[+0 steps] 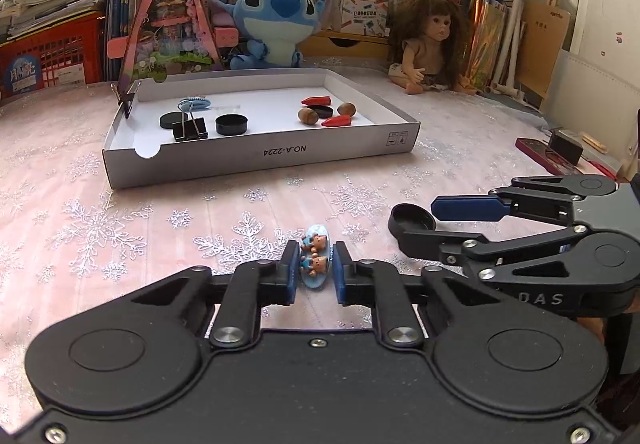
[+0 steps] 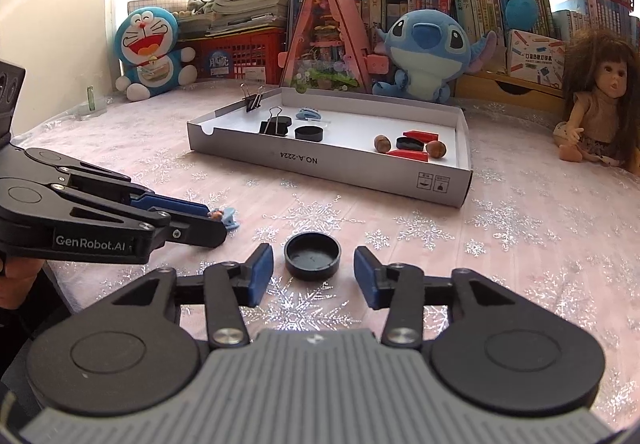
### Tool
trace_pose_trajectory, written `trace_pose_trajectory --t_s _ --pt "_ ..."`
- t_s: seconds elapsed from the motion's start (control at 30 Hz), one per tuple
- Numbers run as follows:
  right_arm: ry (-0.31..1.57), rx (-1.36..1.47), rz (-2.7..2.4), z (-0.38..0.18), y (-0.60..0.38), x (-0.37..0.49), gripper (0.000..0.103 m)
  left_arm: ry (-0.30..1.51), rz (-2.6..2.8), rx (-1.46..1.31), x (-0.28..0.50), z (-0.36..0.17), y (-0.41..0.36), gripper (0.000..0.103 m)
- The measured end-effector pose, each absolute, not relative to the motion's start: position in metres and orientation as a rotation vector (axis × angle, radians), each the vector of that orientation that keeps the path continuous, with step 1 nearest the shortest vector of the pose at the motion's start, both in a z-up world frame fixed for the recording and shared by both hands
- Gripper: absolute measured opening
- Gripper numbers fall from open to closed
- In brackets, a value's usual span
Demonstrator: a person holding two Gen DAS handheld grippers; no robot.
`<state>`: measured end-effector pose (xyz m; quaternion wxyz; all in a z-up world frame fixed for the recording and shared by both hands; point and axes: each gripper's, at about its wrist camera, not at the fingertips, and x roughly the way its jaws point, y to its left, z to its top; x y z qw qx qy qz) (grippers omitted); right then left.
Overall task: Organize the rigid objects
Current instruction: 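Grasp the second blue hair clip with the left tool while the right tool grasps the black round lid, then carry the hair clip and black lid with both tools over the tray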
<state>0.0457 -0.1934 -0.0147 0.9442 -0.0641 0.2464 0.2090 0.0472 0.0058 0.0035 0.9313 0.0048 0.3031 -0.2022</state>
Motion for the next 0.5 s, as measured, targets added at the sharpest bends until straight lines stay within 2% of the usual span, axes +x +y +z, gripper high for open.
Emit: trace_pose_trajectory --t_s 0.1,0.13,0.2,0.5 --pt "0.514 -0.134 0.416 -0.015 -0.190 0.048 0.063 0.619 -0.401 -0.001 0.049 0.005 0.006 0.015" --pt "0.522 -0.138 0.417 -0.015 -0.188 0.049 0.057 0.619 -0.395 -0.003 0.050 0.005 0.006 0.015" --pt "0.531 -0.146 0.419 -0.015 -0.185 0.050 0.039 0.615 -0.385 -0.007 0.051 0.007 0.007 0.015" --pt "0.530 -0.110 0.392 -0.001 -0.189 0.061 0.037 0.582 -0.335 -0.008 0.069 0.026 0.014 0.015"
